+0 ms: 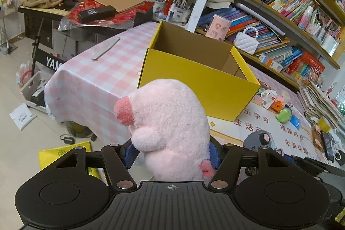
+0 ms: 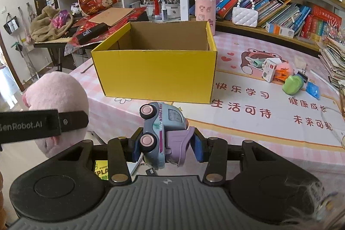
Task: Organize objects
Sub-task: 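Carry the pig with the left tool into the box while the right tool carries the car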
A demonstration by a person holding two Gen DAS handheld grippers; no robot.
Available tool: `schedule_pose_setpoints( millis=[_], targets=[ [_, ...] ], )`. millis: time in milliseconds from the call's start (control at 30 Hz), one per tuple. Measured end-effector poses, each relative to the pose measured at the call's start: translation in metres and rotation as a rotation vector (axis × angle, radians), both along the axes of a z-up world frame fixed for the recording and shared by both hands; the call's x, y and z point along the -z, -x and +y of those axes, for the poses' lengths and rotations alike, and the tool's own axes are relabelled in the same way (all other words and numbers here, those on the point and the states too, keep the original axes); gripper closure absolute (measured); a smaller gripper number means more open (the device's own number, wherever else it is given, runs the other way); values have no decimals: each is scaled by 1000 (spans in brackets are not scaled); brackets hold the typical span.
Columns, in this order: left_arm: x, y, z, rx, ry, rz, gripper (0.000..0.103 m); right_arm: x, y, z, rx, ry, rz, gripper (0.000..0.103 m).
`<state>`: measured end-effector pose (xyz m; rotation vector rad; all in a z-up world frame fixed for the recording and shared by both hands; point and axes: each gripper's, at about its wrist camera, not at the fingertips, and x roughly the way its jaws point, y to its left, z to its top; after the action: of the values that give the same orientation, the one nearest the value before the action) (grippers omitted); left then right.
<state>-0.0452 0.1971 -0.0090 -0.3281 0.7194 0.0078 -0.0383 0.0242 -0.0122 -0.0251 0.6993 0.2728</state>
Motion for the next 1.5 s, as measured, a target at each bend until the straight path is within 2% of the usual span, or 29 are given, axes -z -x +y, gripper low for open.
schedule_pose_setpoints(
  millis=[267,533,733,1067,1233,1500],
  targets=[
    [2,-5,-2,21,-9,13,40,1,-10,5,-16,5,7,60],
    [-12,-27,-8,28,-84,-47,40,-4,-38,11,-50,-9,-11,60],
    [-26,-54,-12,13,-98,-103,40,-24,-67,10,-74,-22,-78,60],
    [-58,-132,-19,-6,-85,-187,40,-55,-145,3,-75,-61,-187,60],
    [-40,-183,-20,18,-77,-118,39,-37,-196,8,-116,-16,-142,60],
    [-6,-228,-24,21,-126,3,38,3,-249,37,-283,158,-40,60]
  ],
)
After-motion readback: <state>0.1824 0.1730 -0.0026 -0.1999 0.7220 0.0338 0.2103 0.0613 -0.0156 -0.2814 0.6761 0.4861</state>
